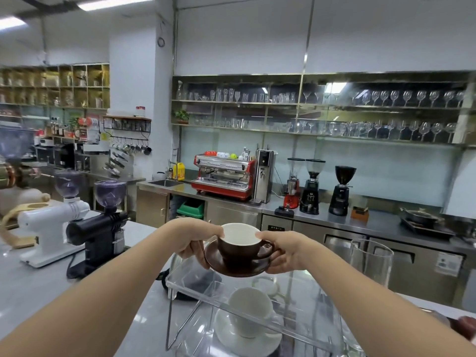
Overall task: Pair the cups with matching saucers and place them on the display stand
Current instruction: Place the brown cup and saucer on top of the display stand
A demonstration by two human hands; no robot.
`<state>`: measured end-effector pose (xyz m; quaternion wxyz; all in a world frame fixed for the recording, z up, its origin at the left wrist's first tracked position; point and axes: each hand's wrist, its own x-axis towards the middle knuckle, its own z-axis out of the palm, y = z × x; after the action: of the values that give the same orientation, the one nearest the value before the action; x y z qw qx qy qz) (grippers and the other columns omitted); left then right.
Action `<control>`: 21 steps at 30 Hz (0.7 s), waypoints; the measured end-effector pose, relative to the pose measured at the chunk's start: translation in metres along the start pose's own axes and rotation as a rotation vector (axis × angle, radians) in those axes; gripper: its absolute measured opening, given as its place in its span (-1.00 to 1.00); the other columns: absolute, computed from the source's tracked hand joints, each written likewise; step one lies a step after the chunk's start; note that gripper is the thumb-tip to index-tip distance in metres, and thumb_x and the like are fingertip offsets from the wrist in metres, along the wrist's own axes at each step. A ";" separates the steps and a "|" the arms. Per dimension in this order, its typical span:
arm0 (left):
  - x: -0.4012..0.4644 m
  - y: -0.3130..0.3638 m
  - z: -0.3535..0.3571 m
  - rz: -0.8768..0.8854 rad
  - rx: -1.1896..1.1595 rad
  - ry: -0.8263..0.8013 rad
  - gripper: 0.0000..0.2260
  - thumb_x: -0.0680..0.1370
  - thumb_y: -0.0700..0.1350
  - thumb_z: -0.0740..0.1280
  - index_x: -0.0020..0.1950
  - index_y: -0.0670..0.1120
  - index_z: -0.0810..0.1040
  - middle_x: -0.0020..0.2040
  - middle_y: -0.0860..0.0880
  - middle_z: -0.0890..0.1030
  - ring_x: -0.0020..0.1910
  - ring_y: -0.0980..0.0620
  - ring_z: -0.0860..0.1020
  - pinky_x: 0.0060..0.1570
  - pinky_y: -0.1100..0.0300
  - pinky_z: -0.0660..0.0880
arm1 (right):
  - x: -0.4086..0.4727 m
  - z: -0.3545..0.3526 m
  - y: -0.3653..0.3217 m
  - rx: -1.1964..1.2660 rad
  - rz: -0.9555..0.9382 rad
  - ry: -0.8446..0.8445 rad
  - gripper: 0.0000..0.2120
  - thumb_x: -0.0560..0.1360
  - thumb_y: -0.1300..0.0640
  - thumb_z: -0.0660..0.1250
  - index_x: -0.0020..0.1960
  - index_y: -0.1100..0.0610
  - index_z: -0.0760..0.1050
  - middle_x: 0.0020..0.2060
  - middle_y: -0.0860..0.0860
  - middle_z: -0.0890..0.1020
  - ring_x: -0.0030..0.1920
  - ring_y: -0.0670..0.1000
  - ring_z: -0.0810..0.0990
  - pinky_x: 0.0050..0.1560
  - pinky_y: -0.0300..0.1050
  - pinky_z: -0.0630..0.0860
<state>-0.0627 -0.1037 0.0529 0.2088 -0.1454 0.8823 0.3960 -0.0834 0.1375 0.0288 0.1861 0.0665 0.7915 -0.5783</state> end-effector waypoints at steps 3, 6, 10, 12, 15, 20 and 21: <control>0.007 0.002 0.000 -0.010 -0.010 -0.013 -0.53 0.60 0.12 0.23 0.33 -0.21 0.42 -0.12 -0.24 0.76 -0.59 0.16 0.11 -0.55 0.37 0.12 | 0.005 0.000 -0.001 -0.008 0.008 -0.008 -0.53 0.43 -0.05 0.53 0.10 0.29 0.53 -0.08 0.27 0.69 -0.14 0.19 0.74 -0.33 -0.01 0.68; 0.012 0.004 -0.001 -0.010 -0.014 -0.023 -0.52 0.60 0.09 0.22 0.38 -0.22 0.40 -0.14 -0.26 0.75 -0.65 0.17 0.17 -0.57 0.38 0.14 | 0.009 0.000 -0.002 -0.005 0.009 -0.013 -0.53 0.45 -0.04 0.52 0.12 0.30 0.52 0.01 0.31 0.69 -0.07 0.22 0.74 -0.24 0.04 0.68; 0.017 0.006 -0.002 -0.018 -0.033 -0.042 -0.51 0.60 0.07 0.24 0.40 -0.24 0.39 -0.16 -0.26 0.75 -0.67 0.17 0.22 -0.57 0.38 0.18 | 0.015 -0.001 -0.003 -0.002 0.011 -0.030 -0.51 0.45 -0.03 0.52 0.16 0.31 0.52 0.02 0.31 0.69 -0.05 0.23 0.73 -0.22 0.05 0.68; 0.019 0.006 -0.002 -0.028 -0.029 -0.041 -0.51 0.60 0.08 0.25 0.38 -0.26 0.40 -0.16 -0.26 0.74 -0.66 0.16 0.21 -0.58 0.38 0.19 | 0.018 -0.001 -0.002 -0.004 0.006 -0.033 -0.51 0.45 -0.03 0.52 0.16 0.32 0.53 -0.02 0.30 0.70 -0.08 0.22 0.74 -0.23 0.04 0.68; 0.022 0.006 -0.002 -0.042 -0.025 -0.044 -0.52 0.61 0.08 0.24 0.35 -0.27 0.41 -0.05 -0.28 0.74 -0.67 0.16 0.22 -0.54 0.38 0.20 | 0.024 0.000 -0.001 -0.014 -0.013 -0.027 -0.54 0.45 -0.04 0.52 0.13 0.30 0.54 -0.16 0.26 0.71 -0.17 0.20 0.75 -0.25 0.03 0.69; 0.027 0.006 -0.002 -0.045 -0.001 -0.039 -0.53 0.62 0.07 0.20 0.33 -0.28 0.37 0.13 -0.32 0.70 -0.68 0.14 0.25 -0.47 0.36 0.15 | 0.030 0.002 0.000 -0.024 -0.033 -0.017 -0.55 0.45 -0.05 0.53 0.09 0.30 0.56 -0.29 0.22 0.69 -0.23 0.18 0.74 -0.28 0.02 0.70; 0.028 0.005 -0.002 -0.045 -0.005 -0.042 -0.55 0.62 0.07 0.19 0.31 -0.28 0.38 0.13 -0.33 0.70 -0.68 0.14 0.25 -0.46 0.35 0.15 | 0.030 0.003 0.001 -0.028 -0.037 -0.018 -0.55 0.45 -0.05 0.52 0.10 0.30 0.56 -0.24 0.24 0.70 -0.21 0.18 0.75 -0.27 0.02 0.70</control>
<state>-0.0892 -0.1045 0.0435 0.2356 -0.1574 0.8732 0.3966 -0.1107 0.1319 0.0162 0.1835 0.0439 0.7988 -0.5713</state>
